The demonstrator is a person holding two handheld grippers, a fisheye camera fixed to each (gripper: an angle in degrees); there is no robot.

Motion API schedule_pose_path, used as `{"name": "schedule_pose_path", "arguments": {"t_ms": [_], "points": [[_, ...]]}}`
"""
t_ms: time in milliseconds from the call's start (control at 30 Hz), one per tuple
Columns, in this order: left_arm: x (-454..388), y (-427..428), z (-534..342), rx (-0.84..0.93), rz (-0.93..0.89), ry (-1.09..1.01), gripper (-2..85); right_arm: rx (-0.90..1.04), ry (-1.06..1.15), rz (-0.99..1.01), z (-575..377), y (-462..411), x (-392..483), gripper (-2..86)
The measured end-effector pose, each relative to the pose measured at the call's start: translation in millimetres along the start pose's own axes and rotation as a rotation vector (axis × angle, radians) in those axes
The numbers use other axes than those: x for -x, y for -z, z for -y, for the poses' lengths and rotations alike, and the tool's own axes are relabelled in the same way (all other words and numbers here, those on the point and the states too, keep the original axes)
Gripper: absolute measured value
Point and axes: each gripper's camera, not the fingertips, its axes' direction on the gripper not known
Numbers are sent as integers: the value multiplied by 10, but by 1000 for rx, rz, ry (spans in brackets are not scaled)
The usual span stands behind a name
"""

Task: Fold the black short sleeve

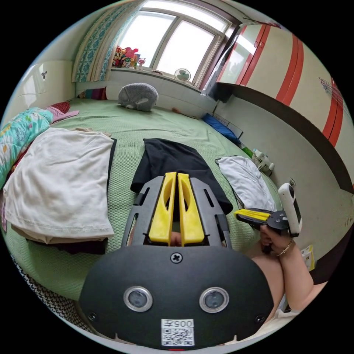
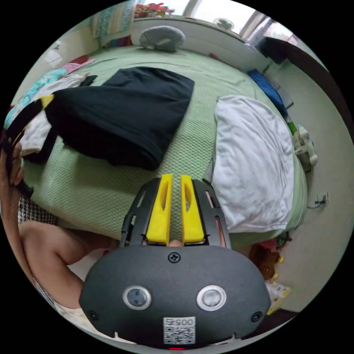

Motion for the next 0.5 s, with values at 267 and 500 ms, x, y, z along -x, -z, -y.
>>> {"name": "schedule_pose_path", "arguments": {"t_ms": [267,500], "points": [[181,18,16,27,-29,14,1,-287,45,171,-130,270,-148,54],[275,14,52,22,-16,6,0,-222,136,98,-32,92,20,86]]}}
